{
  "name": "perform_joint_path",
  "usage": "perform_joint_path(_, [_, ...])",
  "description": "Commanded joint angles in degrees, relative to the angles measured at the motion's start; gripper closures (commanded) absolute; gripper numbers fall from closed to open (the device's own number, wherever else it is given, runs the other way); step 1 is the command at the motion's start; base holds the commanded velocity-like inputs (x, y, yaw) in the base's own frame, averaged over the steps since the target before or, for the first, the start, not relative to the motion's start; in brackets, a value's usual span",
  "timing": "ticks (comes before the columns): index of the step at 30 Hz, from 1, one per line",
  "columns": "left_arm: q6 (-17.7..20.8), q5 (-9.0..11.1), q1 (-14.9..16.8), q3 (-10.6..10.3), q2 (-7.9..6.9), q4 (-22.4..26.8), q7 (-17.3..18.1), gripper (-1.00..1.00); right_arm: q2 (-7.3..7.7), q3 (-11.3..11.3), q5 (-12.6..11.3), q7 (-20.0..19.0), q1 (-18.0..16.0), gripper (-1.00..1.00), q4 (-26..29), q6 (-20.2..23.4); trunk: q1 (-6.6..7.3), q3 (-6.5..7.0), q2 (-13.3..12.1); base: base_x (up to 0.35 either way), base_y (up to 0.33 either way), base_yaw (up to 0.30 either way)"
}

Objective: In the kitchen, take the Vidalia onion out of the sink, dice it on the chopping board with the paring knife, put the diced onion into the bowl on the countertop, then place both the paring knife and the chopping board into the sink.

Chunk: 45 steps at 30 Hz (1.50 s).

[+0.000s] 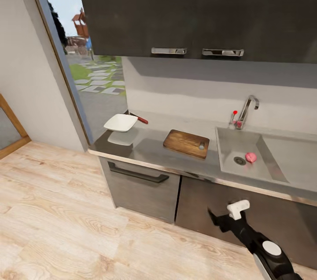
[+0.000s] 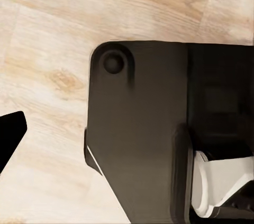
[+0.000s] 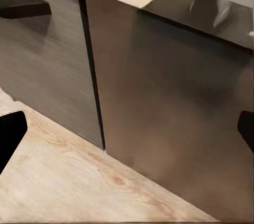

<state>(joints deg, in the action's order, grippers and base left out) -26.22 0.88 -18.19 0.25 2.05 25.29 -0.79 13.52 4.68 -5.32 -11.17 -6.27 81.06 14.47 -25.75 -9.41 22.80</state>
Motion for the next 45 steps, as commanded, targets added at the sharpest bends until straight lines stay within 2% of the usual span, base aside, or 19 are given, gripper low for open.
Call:
perform_joint_path(1, [-0.1, 0.1, 0.4, 0.0, 0.00, 0.1, -0.1, -1.00, 0.03, 0.1, -0.5, 0.0, 1.3, -1.00, 0.1, -0.8, -0.04, -0.11, 0.1, 0.000, 0.000, 0.000])
perform_joint_path(6, [-0.1, 0.1, 1.1, 0.0, 0.01, 0.9, -0.1, -1.00, 0.01, 0.1, -0.3, 0.2, 7.0, -1.00, -0.2, -6.2, -0.04, -0.11, 0.1, 0.000, 0.000, 0.000])
perform_joint_path(11, [-0.1, 0.2, 1.4, 0.0, 0.02, 5.3, 0.0, -1.00, -0.16, 0.1, -0.2, 0.3, 13.3, -1.00, -1.9, -13.7, -0.04, -0.11, 0.1, 0.000, 0.000, 0.000])
perform_joint_path(14, [-0.1, 0.2, 1.4, 0.0, 0.08, 7.1, 0.0, -1.00, -0.62, 0.1, -0.2, 0.3, 15.0, -1.00, -4.3, -16.7, -0.04, -0.11, 0.1, 0.000, 0.000, 0.000])
perform_joint_path(18, [-0.1, 0.2, 1.4, 0.0, 0.08, 9.1, 0.0, -1.00, -0.97, 0.1, -0.2, 0.4, 15.6, -1.00, -8.1, -19.2, -0.04, -0.11, 0.1, 0.000, 0.000, 0.000])
perform_joint_path(21, [-0.1, 0.2, 1.4, 0.0, 0.07, 10.8, 0.0, -1.00, -1.62, 0.0, -0.2, 0.7, 15.8, -1.00, -13.4, -22.7, -0.04, -0.11, 0.1, 0.000, 0.000, 0.000])
perform_joint_path(24, [0.0, 0.2, 1.4, 0.0, 0.06, 11.3, 0.0, -1.00, -3.00, -0.1, -0.2, 2.4, 15.8, -1.00, -18.9, -25.3, -0.04, -0.11, 0.1, 0.000, 0.000, 0.000])
perform_joint_path(28, [0.0, 0.3, 1.4, 0.0, -0.02, 11.4, 0.0, -1.00, -4.72, -0.3, -0.3, 6.8, 15.8, -1.00, -26.2, -28.4, -0.04, -0.11, 0.1, 0.000, 0.000, 0.000])
perform_joint_path(30, [-0.1, 0.3, 1.4, 0.1, -0.63, 11.3, 0.1, -1.00, -5.38, -0.3, -0.6, 8.4, 15.8, -1.00, -30.6, -29.9, -0.04, -0.11, 0.1, 0.000, 0.000, 0.000])
perform_joint_path(32, [-0.2, 0.3, 1.4, 0.1, -0.85, 11.3, 0.0, -1.00, -5.84, -0.4, -0.8, 8.5, 15.8, -1.00, -31.8, -30.2, -0.04, -0.11, 0.1, 0.000, 0.000, 0.000])
perform_joint_path(37, [-0.2, 0.3, 1.4, 0.1, -1.22, 11.4, 0.0, -1.00, -8.55, -0.4, -1.1, 8.8, 15.8, -1.00, -34.1, -31.4, -0.04, -0.10, 0.1, 0.000, -0.005, -0.005])
perform_joint_path(45, [-0.2, 0.3, 1.4, 0.1, -1.33, 11.3, -0.1, -1.00, -9.40, -0.4, -1.1, 9.0, 15.8, -1.00, -34.6, -31.7, -0.04, 0.27, 0.1, 0.000, -0.182, -0.138])
